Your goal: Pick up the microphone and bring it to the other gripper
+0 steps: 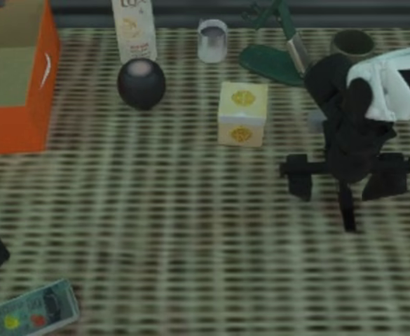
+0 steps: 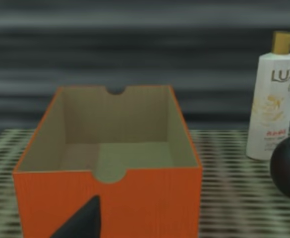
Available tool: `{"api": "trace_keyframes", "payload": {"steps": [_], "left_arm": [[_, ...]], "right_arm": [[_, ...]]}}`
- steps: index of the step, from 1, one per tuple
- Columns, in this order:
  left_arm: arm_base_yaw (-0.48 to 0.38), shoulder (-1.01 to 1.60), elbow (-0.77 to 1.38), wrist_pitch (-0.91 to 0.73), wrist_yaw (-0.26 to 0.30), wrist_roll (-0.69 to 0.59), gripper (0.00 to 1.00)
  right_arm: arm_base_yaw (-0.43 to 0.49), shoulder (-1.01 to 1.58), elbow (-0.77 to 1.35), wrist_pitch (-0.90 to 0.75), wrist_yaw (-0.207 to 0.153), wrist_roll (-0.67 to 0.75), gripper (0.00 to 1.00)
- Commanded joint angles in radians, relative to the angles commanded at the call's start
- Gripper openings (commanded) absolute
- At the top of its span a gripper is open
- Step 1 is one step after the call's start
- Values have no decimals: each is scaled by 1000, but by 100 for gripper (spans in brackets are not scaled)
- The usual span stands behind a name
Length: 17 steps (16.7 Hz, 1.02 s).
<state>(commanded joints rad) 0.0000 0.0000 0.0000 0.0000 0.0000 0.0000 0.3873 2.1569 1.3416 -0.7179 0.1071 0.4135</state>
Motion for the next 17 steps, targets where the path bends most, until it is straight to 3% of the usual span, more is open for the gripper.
{"api": "trace_keyframes", "payload": {"steps": [10,17], "left_arm": [[0,0,0,0,0,0,100],[0,0,0,0,0,0,100]], "right_arm": [[0,0,0,0,0,0,2],[0,0,0,0,0,0,0]]}}
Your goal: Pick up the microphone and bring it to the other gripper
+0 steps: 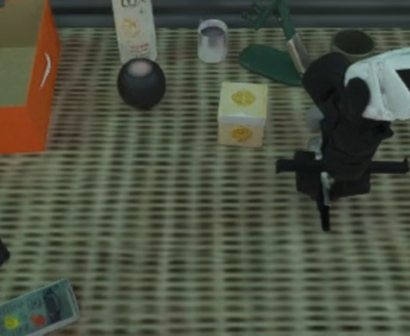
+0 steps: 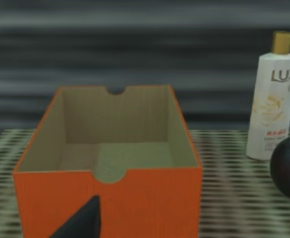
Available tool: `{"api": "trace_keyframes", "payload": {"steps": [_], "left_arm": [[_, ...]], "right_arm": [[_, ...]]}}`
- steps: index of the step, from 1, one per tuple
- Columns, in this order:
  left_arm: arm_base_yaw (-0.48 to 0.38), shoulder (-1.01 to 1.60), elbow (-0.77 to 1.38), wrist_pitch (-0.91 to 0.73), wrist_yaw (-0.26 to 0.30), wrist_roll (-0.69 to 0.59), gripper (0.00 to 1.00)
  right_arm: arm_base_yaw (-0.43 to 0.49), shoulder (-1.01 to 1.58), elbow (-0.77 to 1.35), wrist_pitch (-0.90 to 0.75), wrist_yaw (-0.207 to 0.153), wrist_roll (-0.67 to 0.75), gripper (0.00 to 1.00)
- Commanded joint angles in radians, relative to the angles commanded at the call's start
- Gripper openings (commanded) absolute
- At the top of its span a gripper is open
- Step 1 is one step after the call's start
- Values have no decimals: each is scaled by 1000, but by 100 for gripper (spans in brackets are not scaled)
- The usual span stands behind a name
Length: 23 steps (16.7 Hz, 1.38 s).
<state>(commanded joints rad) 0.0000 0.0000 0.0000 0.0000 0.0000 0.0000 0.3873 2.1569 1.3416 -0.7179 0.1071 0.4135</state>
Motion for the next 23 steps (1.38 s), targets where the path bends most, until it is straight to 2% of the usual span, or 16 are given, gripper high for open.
{"api": "trace_keyframes", "payload": {"steps": [1,2,5,9,13,20,23], "left_arm": [[0,0,0,0,0,0,100],[0,0,0,0,0,0,100],[0,0,0,0,0,0,100],[0,0,0,0,0,0,100],[0,0,0,0,0,0,100],[0,0,0,0,0,0,100],[0,0,0,0,0,0,100]], "right_arm": [[0,0,0,0,0,0,0],[13,-54,26,-15,-55,34,0],[15,-57,21,16,-65,24,0],[17,-91,-20,194,-119,-29,0],[16,-149,-103,514,-205,-113,0],[12,-296,-296,1193,-380,-288,0],[9,-364,-358,1393,-440,-350,0]]}}
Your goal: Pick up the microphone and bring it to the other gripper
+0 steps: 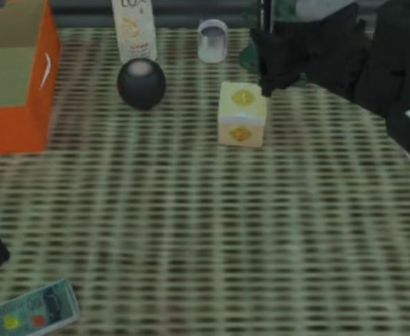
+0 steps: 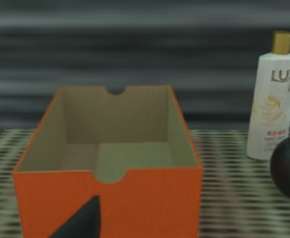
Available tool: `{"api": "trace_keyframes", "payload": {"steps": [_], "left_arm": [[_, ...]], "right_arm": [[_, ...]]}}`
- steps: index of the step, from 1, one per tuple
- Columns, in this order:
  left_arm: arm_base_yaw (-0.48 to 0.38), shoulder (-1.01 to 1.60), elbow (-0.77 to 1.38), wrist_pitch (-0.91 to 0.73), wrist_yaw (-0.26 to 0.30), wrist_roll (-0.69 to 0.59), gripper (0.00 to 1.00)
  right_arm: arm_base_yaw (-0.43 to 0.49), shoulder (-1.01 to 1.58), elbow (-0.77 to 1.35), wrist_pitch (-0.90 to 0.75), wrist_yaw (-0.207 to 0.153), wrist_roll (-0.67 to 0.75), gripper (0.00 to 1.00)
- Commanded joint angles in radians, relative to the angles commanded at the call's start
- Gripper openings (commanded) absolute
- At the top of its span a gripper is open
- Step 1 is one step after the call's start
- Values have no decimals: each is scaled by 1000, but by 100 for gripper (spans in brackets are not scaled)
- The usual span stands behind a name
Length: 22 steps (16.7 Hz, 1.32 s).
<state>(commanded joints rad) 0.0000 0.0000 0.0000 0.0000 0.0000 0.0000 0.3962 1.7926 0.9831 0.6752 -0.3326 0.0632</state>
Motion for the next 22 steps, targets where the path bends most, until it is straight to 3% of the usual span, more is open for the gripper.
{"api": "trace_keyframes", "payload": {"steps": [4,10,12,18,22], "left_arm": [[0,0,0,0,0,0,100],[0,0,0,0,0,0,100],[0,0,0,0,0,0,100],[0,0,0,0,0,0,100],[0,0,0,0,0,0,100]], "right_arm": [[-3,-58,-42,119,-40,-45,0],[4,-60,-40,121,-37,-43,0],[37,-88,-60,122,-5,-43,0],[214,-234,-166,122,162,-37,0],[232,-251,-177,123,180,-36,0]]}}
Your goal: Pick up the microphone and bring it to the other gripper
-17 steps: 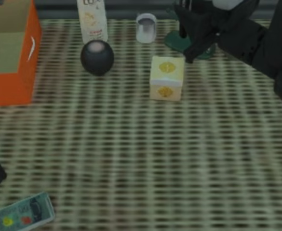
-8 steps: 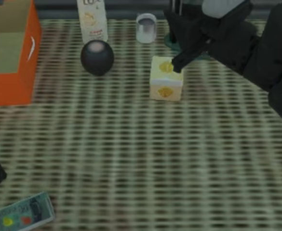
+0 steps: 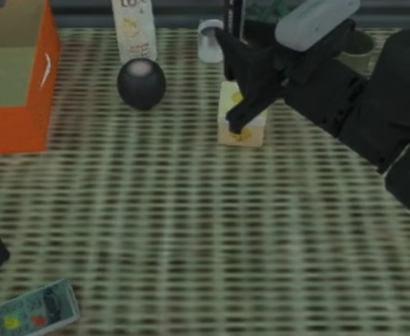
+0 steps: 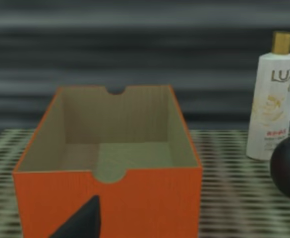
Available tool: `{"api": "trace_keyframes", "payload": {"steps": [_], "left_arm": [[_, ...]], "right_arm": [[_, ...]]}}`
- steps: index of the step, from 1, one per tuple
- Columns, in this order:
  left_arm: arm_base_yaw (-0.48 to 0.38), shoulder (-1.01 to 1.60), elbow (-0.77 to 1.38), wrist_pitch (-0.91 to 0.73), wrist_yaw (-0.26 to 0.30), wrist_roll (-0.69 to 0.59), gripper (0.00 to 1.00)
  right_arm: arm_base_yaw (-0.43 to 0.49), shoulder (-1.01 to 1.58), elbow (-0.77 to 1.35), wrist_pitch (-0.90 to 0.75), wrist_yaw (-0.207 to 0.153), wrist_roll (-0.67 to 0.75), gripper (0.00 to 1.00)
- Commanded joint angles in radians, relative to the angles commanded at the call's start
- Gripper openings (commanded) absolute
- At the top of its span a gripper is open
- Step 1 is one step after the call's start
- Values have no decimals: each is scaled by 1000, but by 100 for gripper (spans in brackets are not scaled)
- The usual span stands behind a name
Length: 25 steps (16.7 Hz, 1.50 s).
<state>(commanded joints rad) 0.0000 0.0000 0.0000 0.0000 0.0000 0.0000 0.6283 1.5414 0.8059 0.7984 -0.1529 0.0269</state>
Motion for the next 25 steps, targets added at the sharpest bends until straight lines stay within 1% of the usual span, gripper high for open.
{"api": "trace_keyframes", "payload": {"steps": [1,9,11,13,15,17,23,25], "left_arm": [[0,0,0,0,0,0,100],[-1,2,1,1,1,0,100],[-13,35,25,18,31,0,100],[-37,110,76,54,90,0,100],[-65,227,149,106,170,-1,100],[-97,374,237,170,261,-1,100],[-202,877,535,388,561,3,100],[-233,1027,621,451,649,5,100]], "right_arm": [[-4,4,4,0,-4,2,0],[0,0,0,0,0,0,0],[0,0,0,0,0,0,0],[0,0,0,0,0,0,0],[0,0,0,0,0,0,0],[0,0,0,0,0,0,0],[0,0,0,0,0,0,0],[0,0,0,0,0,0,0]]}}
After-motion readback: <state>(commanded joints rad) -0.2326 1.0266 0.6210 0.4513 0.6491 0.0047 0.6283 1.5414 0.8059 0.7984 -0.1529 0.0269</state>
